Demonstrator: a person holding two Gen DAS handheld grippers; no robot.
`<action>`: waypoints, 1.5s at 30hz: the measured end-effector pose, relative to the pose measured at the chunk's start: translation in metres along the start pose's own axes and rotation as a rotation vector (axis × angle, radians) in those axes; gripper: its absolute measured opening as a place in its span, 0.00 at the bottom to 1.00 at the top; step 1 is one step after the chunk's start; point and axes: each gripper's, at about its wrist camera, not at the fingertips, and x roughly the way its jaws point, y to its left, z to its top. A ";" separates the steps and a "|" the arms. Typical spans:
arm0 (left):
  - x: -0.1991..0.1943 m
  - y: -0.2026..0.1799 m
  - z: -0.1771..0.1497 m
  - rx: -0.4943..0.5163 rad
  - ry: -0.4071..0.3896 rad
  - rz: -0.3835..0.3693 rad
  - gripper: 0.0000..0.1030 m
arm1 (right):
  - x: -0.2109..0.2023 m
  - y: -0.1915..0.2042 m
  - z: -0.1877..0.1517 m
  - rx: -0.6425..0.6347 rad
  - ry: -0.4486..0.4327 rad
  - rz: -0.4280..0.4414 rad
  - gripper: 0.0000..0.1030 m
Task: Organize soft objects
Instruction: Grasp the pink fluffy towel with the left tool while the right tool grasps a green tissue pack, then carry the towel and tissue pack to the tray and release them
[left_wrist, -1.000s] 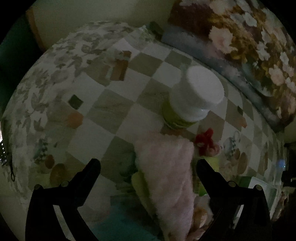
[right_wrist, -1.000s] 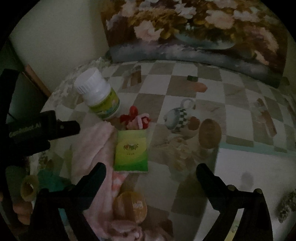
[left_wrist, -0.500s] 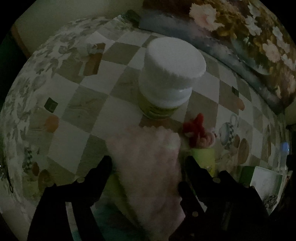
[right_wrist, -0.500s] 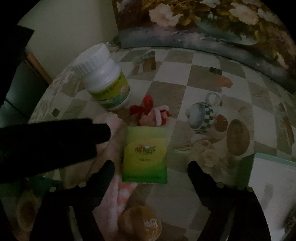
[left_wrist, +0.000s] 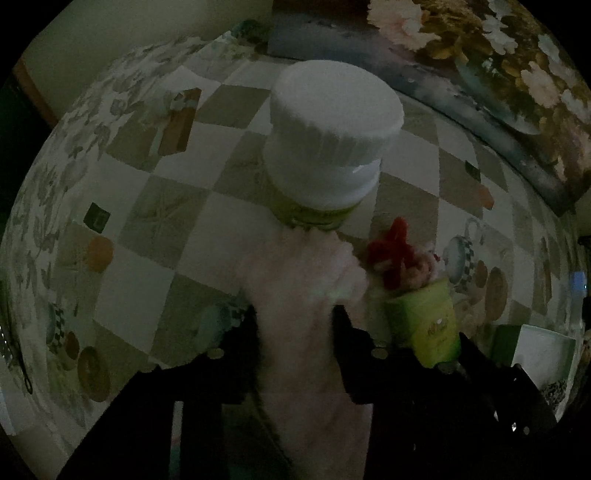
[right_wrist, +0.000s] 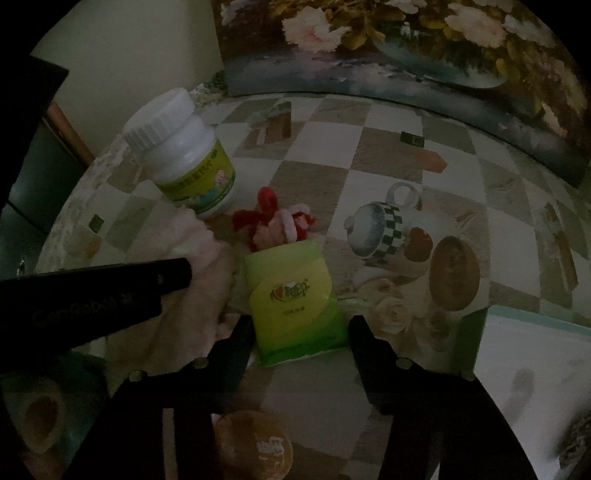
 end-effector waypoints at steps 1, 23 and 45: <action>0.000 -0.002 0.000 0.000 -0.003 -0.004 0.29 | -0.001 0.000 0.000 0.000 -0.001 0.003 0.54; -0.041 0.018 0.005 -0.045 -0.123 -0.103 0.10 | -0.023 -0.011 0.003 0.052 -0.040 0.026 0.52; -0.071 0.025 0.009 -0.052 -0.184 -0.106 0.10 | -0.054 -0.023 0.010 0.092 -0.119 0.035 0.52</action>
